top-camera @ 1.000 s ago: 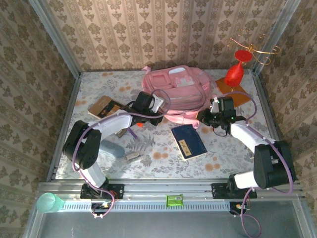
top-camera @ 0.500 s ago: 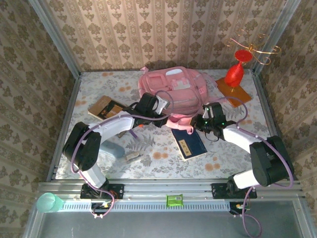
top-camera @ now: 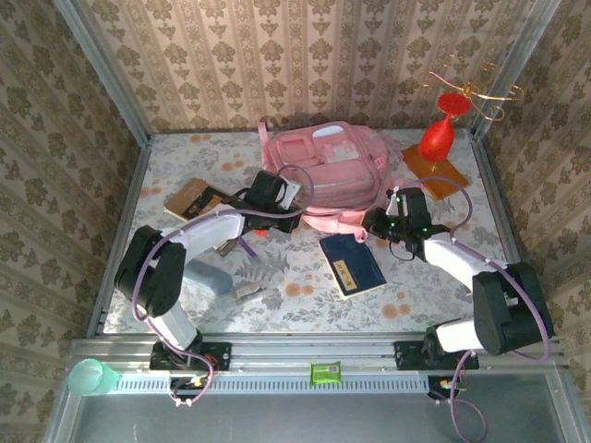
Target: Pack the student bag
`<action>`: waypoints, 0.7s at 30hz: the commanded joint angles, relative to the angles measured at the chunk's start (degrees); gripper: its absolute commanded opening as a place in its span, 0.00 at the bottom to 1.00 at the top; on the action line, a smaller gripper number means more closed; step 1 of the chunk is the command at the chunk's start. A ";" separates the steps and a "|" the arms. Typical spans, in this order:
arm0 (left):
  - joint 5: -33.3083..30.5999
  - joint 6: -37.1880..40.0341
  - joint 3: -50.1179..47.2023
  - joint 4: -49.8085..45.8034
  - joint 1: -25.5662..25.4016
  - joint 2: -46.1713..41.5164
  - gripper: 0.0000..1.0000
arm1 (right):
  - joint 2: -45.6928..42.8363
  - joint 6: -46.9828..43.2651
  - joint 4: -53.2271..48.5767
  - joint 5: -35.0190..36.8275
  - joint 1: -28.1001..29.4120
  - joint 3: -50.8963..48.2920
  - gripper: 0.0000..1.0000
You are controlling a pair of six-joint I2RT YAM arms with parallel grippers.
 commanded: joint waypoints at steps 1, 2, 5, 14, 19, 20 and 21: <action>-14.35 -0.27 -0.29 -2.53 6.14 0.89 0.00 | 0.50 -3.81 -2.43 2.20 -2.96 0.60 0.00; -12.62 -0.16 -0.01 -2.16 5.86 1.12 0.00 | 0.49 -4.01 -2.32 1.14 -2.54 1.14 0.00; -6.60 0.65 0.16 1.50 1.65 1.00 0.00 | 2.68 -4.10 -1.55 -0.07 -0.35 2.21 0.00; 7.68 -3.98 0.95 8.54 -4.59 0.20 0.00 | 3.73 0.28 2.85 1.83 3.72 1.08 0.00; 2.65 -2.87 -1.91 4.47 -0.56 -1.43 0.00 | 3.46 -1.69 -0.50 5.58 0.05 -0.20 0.00; -1.43 -3.60 -2.46 2.53 1.89 -1.40 0.00 | 3.36 -2.25 -1.02 5.80 -1.12 -0.53 0.00; -6.22 -3.87 -2.59 0.60 3.97 -1.18 0.00 | 3.17 -2.80 -1.28 5.90 -2.03 -0.91 0.00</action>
